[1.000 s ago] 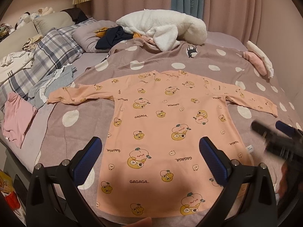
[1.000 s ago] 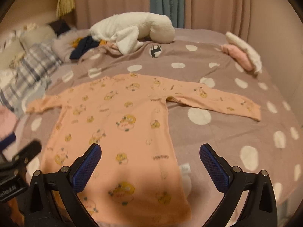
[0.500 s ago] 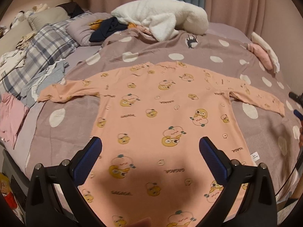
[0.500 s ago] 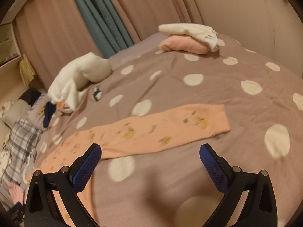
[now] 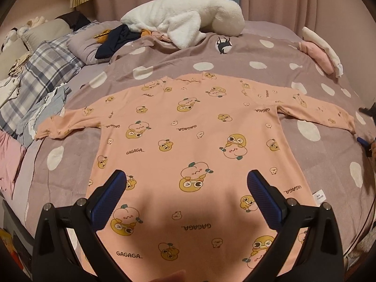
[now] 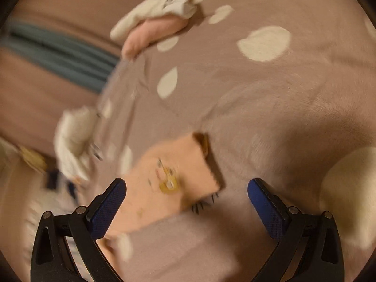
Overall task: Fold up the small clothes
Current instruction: 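Grasp the peach shirt's sleeve cuff with the right gripper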
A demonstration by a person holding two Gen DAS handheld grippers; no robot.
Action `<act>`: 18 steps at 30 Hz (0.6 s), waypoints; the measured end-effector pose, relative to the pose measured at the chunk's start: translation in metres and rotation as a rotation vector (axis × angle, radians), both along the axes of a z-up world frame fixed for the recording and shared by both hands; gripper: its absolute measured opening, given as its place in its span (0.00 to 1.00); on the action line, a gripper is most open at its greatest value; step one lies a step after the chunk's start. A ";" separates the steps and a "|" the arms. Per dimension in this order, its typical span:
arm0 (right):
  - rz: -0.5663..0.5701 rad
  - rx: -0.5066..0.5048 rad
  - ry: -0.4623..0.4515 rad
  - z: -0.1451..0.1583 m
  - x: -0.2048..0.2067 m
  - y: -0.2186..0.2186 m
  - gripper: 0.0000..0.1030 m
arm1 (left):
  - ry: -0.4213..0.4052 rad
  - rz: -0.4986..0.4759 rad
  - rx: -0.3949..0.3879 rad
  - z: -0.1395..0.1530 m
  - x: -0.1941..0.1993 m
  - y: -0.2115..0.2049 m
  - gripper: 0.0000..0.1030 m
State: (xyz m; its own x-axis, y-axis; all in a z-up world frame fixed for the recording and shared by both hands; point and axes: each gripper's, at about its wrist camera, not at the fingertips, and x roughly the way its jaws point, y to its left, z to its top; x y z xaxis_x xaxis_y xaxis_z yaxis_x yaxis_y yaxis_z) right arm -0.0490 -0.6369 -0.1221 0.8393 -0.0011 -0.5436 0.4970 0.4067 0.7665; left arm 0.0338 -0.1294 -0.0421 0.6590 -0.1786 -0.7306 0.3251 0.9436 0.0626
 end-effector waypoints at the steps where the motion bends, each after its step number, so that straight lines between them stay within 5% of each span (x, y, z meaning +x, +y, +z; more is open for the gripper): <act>1: -0.021 0.036 -0.034 -0.001 -0.004 -0.004 1.00 | 0.002 0.001 -0.001 -0.001 0.001 0.000 1.00; 5: -0.040 0.072 -0.049 0.001 0.000 -0.005 0.98 | 0.032 -0.014 0.013 -0.008 0.003 -0.005 1.00; 12: 0.127 0.005 0.020 0.001 0.029 0.025 0.56 | 0.036 -0.022 -0.004 -0.006 0.001 0.000 1.00; 15: 0.068 0.008 0.049 -0.002 0.030 0.026 0.21 | 0.040 -0.013 -0.009 -0.004 0.001 0.005 1.00; 18: 0.025 0.021 0.041 0.001 0.028 0.018 0.09 | 0.036 0.003 -0.027 0.001 0.000 0.016 1.00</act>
State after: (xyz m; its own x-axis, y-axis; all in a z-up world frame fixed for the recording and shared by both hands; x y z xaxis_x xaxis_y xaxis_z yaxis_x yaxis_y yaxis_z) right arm -0.0209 -0.6187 -0.1209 0.8162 0.0317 -0.5769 0.5177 0.4034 0.7545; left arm 0.0341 -0.1138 -0.0416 0.6328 -0.1960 -0.7491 0.3235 0.9459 0.0257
